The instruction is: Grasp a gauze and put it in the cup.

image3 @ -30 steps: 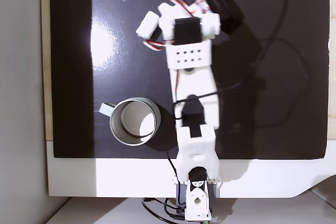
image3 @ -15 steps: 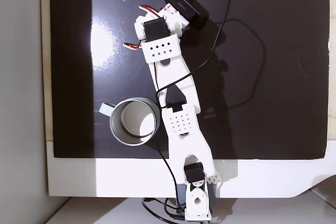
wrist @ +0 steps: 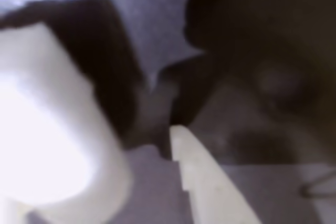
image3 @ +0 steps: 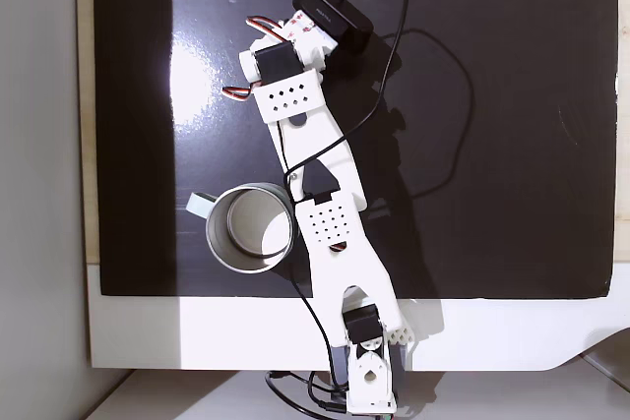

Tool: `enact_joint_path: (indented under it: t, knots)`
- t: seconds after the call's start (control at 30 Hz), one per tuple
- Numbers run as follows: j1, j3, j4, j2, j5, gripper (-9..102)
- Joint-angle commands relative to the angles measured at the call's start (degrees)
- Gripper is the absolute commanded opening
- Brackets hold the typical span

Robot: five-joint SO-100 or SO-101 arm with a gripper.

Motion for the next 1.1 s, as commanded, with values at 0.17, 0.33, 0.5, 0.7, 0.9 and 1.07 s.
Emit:
enact_joint_path:
  t: [0.17, 0.33, 0.5, 0.7, 0.9, 1.07]
  knots:
    - [1.23, -3.08, -1.76, 0.53, 1.76, 4]
    - [1.67, -3.08, -1.58, 0.53, 1.93, 0]
    - [1.85, -4.92, 0.53, 0.70, 2.55, 0]
    - [1.76, -4.13, 4.48, 9.32, 4.48, 0]
    - [1.14, 7.21, 4.66, 27.77, 4.39, 0]
    - [1.14, 18.28, 4.75, 43.42, 4.31, 0]
